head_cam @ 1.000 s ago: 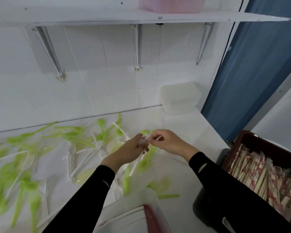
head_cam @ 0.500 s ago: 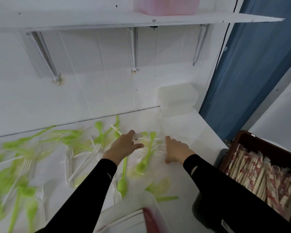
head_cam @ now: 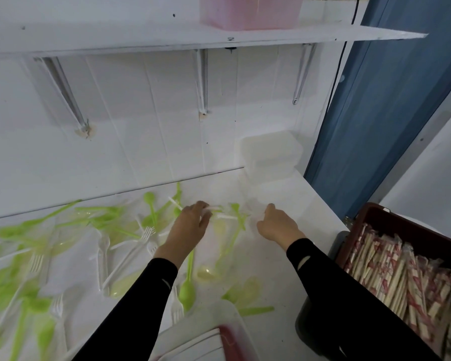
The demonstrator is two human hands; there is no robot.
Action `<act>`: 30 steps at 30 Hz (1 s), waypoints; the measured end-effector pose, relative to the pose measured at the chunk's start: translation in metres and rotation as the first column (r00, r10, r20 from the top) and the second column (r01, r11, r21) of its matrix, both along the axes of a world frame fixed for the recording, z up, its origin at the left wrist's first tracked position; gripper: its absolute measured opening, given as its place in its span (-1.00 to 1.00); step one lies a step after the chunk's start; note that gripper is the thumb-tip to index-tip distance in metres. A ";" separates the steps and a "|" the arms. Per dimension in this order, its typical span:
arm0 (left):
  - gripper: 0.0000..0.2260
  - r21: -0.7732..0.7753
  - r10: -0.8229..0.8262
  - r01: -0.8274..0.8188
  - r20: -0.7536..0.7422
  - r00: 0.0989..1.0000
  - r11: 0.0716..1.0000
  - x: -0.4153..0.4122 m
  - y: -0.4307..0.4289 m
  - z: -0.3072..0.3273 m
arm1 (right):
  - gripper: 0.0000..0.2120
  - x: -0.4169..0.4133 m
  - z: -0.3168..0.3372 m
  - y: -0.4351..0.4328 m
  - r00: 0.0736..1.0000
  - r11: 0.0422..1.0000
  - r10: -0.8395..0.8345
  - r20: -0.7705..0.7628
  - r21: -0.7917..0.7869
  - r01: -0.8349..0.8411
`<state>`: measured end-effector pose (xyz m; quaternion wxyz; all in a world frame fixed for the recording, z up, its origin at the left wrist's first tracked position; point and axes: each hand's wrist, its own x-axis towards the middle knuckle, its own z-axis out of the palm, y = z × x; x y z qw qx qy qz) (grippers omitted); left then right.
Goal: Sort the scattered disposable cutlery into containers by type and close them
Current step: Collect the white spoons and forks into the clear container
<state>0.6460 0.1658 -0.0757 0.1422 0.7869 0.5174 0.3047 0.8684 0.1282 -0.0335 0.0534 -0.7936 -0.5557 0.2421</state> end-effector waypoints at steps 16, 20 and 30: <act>-0.68 -0.439 0.308 0.007 0.640 0.704 0.898 0.014 -0.012 0.037 | -0.83 -0.003 0.014 0.003 0.876 0.945 -0.001 -0.483 0.285 0.158; -0.67 -0.570 0.362 0.180 0.703 0.613 0.802 0.022 -0.015 0.036 | -0.83 -0.019 0.025 -0.002 0.571 0.974 0.071 -0.818 0.179 0.136; -0.77 -0.479 0.272 0.185 0.730 0.627 0.858 0.038 -0.024 0.037 | -0.88 -0.034 0.026 -0.007 0.366 0.998 -0.036 -0.930 -0.016 0.058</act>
